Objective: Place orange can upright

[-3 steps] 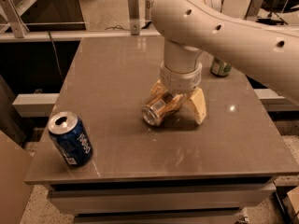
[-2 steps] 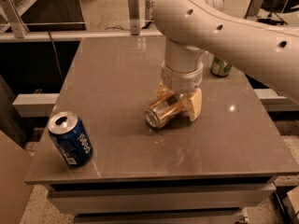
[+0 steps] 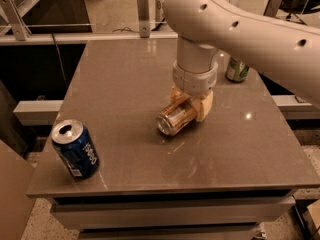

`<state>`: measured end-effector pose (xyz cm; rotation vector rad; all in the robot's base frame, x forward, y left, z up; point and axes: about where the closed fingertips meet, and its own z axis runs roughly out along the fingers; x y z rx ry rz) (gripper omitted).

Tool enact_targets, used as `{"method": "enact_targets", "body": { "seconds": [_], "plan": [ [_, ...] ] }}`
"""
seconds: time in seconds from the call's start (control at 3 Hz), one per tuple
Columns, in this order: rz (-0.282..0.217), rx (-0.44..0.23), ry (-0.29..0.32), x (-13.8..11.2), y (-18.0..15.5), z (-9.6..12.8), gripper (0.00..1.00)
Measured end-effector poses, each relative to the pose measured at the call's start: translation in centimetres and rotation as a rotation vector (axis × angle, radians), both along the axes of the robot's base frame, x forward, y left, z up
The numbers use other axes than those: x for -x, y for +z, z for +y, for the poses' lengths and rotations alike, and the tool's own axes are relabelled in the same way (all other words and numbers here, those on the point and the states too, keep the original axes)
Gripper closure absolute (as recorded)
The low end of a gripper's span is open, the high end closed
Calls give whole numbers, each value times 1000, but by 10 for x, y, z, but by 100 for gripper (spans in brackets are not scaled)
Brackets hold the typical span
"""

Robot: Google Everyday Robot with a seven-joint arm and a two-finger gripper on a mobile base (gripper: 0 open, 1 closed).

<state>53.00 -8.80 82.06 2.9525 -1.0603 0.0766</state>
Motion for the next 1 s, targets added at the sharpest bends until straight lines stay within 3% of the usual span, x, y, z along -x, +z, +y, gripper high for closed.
{"method": "enact_targets", "body": {
  "seconds": [0.33,1.0],
  "plan": [
    [-9,-5,1,-7,9,-2,100],
    [-59,2,75,-16,32,-5,100]
  ]
}}
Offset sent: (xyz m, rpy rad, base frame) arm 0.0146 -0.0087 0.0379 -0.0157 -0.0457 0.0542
